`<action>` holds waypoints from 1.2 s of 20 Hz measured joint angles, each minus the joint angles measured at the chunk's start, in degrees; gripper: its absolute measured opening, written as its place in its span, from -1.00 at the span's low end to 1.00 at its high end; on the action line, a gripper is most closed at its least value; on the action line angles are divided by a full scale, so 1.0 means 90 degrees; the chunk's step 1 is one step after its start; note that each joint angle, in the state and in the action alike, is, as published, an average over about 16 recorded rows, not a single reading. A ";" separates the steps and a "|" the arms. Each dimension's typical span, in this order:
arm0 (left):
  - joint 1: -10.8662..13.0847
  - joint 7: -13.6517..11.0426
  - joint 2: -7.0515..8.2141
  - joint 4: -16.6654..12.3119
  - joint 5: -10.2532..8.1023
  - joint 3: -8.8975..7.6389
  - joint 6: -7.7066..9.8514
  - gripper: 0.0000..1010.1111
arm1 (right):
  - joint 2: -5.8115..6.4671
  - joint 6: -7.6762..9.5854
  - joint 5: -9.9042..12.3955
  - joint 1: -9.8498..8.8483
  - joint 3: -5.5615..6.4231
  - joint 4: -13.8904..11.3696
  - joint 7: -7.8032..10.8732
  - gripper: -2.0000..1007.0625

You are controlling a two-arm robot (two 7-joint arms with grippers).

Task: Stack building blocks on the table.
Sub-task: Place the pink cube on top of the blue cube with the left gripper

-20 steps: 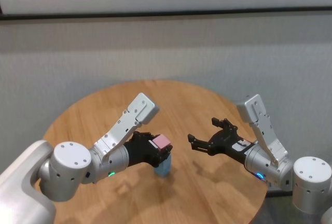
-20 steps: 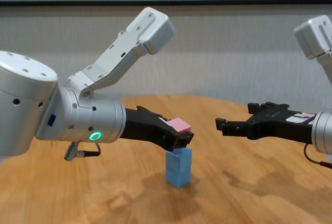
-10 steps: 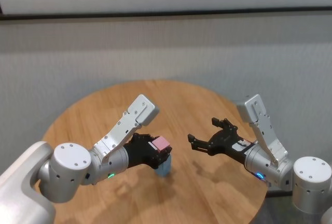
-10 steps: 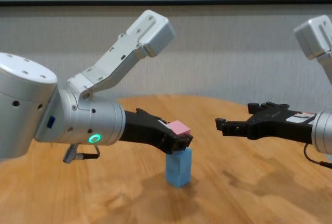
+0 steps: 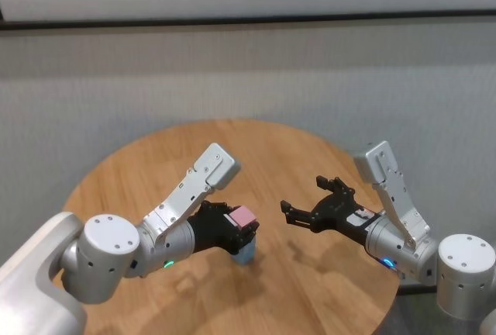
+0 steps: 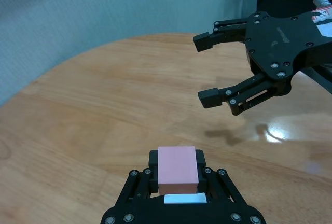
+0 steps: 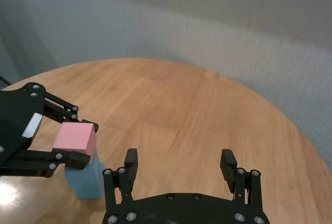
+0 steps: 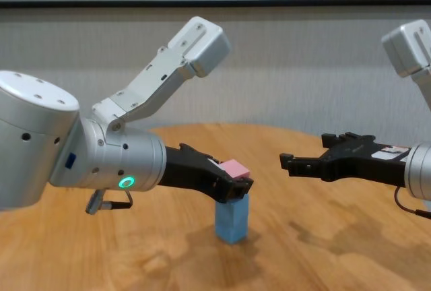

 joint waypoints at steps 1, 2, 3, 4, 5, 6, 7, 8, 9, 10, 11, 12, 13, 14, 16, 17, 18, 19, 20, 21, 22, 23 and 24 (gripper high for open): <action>-0.0003 -0.0001 -0.0006 0.0008 0.0002 0.0002 0.0001 -0.21 | 0.0000 0.0000 0.0000 0.0000 0.0000 0.0000 0.0000 1.00; -0.0006 -0.0002 -0.0013 0.0018 0.0005 0.0005 0.0002 -0.21 | 0.0000 0.0000 0.0000 0.0000 0.0000 0.0000 0.0000 1.00; -0.0009 -0.0002 -0.0019 0.0027 0.0007 0.0007 0.0002 -0.21 | 0.0000 0.0000 0.0000 0.0000 0.0000 0.0000 0.0000 1.00; -0.0012 -0.0003 -0.0025 0.0037 0.0009 0.0009 0.0003 -0.21 | 0.0000 0.0000 0.0000 0.0000 0.0000 0.0000 0.0000 1.00; -0.0015 -0.0003 -0.0030 0.0046 0.0011 0.0011 0.0003 -0.21 | 0.0000 0.0000 0.0000 0.0000 0.0000 0.0000 0.0000 1.00; -0.0018 -0.0003 -0.0035 0.0055 0.0012 0.0013 0.0004 -0.21 | 0.0000 0.0000 0.0000 0.0000 0.0000 0.0000 0.0000 1.00; -0.0020 -0.0003 -0.0040 0.0062 0.0014 0.0014 0.0005 -0.21 | 0.0000 0.0000 0.0000 0.0000 0.0000 0.0000 0.0000 1.00; -0.0022 -0.0003 -0.0045 0.0069 0.0014 0.0015 0.0007 -0.21 | 0.0000 0.0000 0.0000 0.0000 0.0000 0.0000 0.0000 1.00; -0.0024 -0.0003 -0.0049 0.0075 0.0014 0.0016 0.0009 -0.21 | 0.0000 0.0000 0.0000 0.0000 0.0000 0.0000 0.0000 1.00; -0.0026 -0.0003 -0.0053 0.0081 0.0014 0.0016 0.0010 -0.21 | 0.0000 0.0000 0.0000 0.0000 0.0000 0.0000 0.0000 1.00; -0.0027 -0.0003 -0.0057 0.0086 0.0013 0.0016 0.0012 -0.21 | 0.0000 0.0000 0.0000 0.0000 0.0000 0.0000 0.0000 1.00; -0.0028 -0.0004 -0.0060 0.0092 0.0012 0.0016 0.0013 -0.20 | 0.0000 0.0000 0.0000 0.0000 0.0000 0.0000 0.0000 1.00; -0.0029 -0.0004 -0.0063 0.0098 0.0011 0.0015 0.0013 -0.20 | 0.0000 0.0000 0.0000 0.0000 0.0000 0.0000 0.0000 1.00; -0.0031 -0.0004 -0.0066 0.0104 0.0010 0.0015 0.0013 -0.18 | 0.0000 0.0000 0.0000 0.0000 0.0000 0.0000 0.0000 1.00; -0.0034 -0.0005 -0.0071 0.0114 0.0008 0.0013 0.0012 -0.14 | 0.0000 0.0000 0.0000 0.0000 0.0000 0.0000 0.0000 1.00; -0.0035 -0.0005 -0.0072 0.0117 0.0007 0.0012 0.0012 -0.11 | 0.0000 0.0000 0.0000 0.0000 0.0000 0.0000 0.0000 1.00; -0.0036 -0.0005 -0.0072 0.0118 0.0005 0.0011 0.0011 -0.08 | 0.0000 0.0000 0.0000 0.0000 0.0000 0.0000 0.0000 1.00; -0.0036 -0.0006 -0.0071 0.0116 0.0004 0.0010 0.0009 -0.04 | 0.0000 0.0000 0.0000 0.0000 0.0000 0.0000 0.0000 1.00; -0.0037 -0.0006 -0.0069 0.0113 0.0002 0.0008 0.0008 0.00 | 0.0000 0.0000 0.0000 0.0000 0.0000 0.0000 0.0000 1.00; -0.0036 -0.0006 -0.0067 0.0108 0.0000 0.0005 0.0006 0.04 | 0.0000 0.0000 0.0000 0.0000 0.0000 0.0000 0.0000 1.00; -0.0035 -0.0005 -0.0064 0.0098 -0.0003 0.0000 0.0004 0.09 | 0.0000 0.0000 0.0000 0.0000 0.0000 0.0000 0.0000 1.00; -0.0034 -0.0005 -0.0060 0.0086 -0.0007 -0.0005 0.0001 0.15 | 0.0000 0.0000 0.0000 0.0000 0.0000 0.0000 0.0000 1.00; -0.0031 -0.0003 -0.0054 0.0069 -0.0011 -0.0012 -0.0002 0.21 | 0.0000 0.0000 0.0000 0.0000 0.0000 0.0000 0.0000 0.99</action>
